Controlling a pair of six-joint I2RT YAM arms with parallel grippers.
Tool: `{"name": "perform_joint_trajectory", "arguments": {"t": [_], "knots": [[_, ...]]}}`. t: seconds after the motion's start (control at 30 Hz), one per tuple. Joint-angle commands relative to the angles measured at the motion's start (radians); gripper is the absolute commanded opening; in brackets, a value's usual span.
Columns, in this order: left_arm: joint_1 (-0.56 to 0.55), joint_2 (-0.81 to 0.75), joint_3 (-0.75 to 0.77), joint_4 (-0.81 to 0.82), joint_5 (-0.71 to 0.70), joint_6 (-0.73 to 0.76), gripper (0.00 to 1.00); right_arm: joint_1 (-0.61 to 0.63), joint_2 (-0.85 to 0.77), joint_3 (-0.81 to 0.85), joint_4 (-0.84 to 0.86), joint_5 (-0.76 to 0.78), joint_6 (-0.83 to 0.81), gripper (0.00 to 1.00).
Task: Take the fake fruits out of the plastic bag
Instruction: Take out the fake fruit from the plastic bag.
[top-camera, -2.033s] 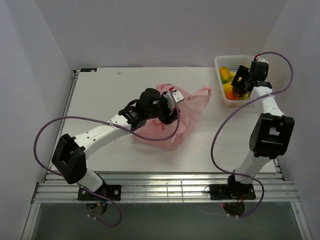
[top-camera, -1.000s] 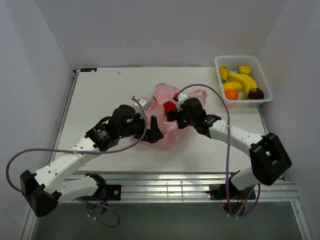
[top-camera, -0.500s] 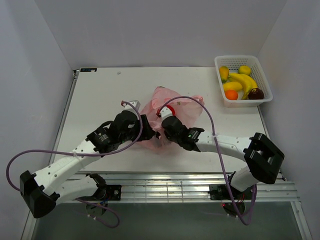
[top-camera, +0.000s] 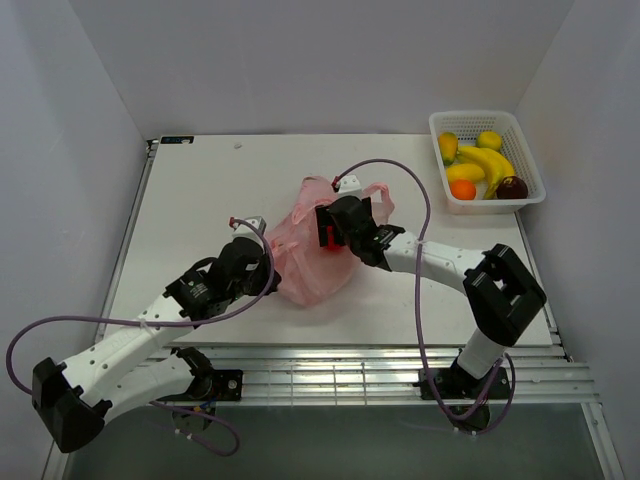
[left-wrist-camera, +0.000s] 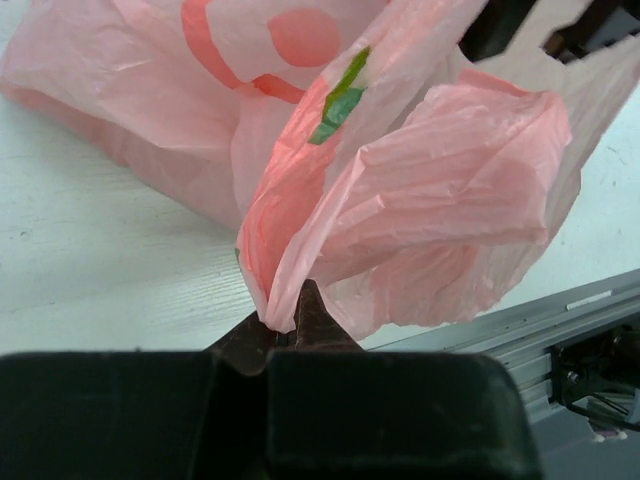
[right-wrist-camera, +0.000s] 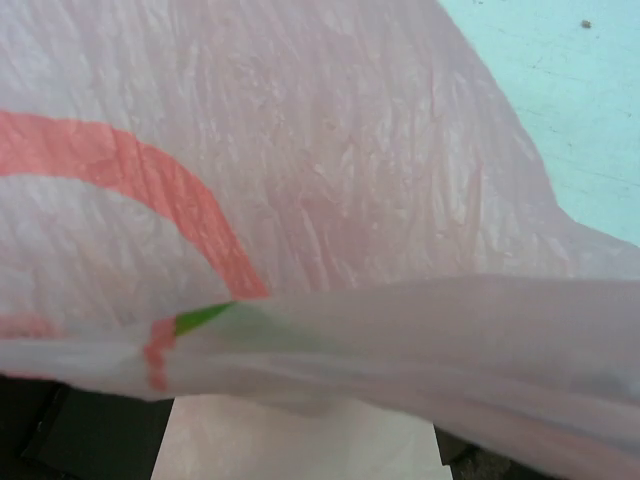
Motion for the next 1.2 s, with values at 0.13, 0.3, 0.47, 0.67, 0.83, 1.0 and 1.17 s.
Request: {"name": "perform_joint_trajectory", "arguments": {"t": [0.13, 0.3, 0.47, 0.67, 0.83, 1.0, 1.17], "knots": [[0.001, -0.043, -0.031, 0.078, 0.111, 0.035, 0.00, -0.003, 0.120, 0.058, 0.115, -0.011, 0.018, 0.90], [0.001, -0.040, -0.040, 0.092, 0.131, 0.032, 0.00, 0.009, 0.094, 0.017, 0.132, -0.048, 0.040, 0.90], [0.001, -0.044, -0.049, 0.095, 0.127, 0.028, 0.00, 0.040, -0.018, -0.060, 0.175, -0.098, 0.044, 0.90], [0.001, -0.038, -0.059, 0.100, 0.130, 0.028, 0.00, 0.045, 0.045, -0.005, 0.169, -0.087, 0.051, 0.90], [0.001, -0.038, -0.060, 0.110, 0.157, 0.035, 0.00, 0.043, 0.155, 0.095, 0.118, 0.044, 0.041, 0.90], [0.001, -0.043, -0.068, 0.115, 0.174, 0.043, 0.00, 0.041, 0.267, 0.118, 0.193, 0.108, -0.006, 0.90], [0.001, -0.041, -0.074, 0.121, 0.200, 0.043, 0.00, 0.026, 0.364, 0.173, 0.218, 0.104, -0.014, 0.91]]}}
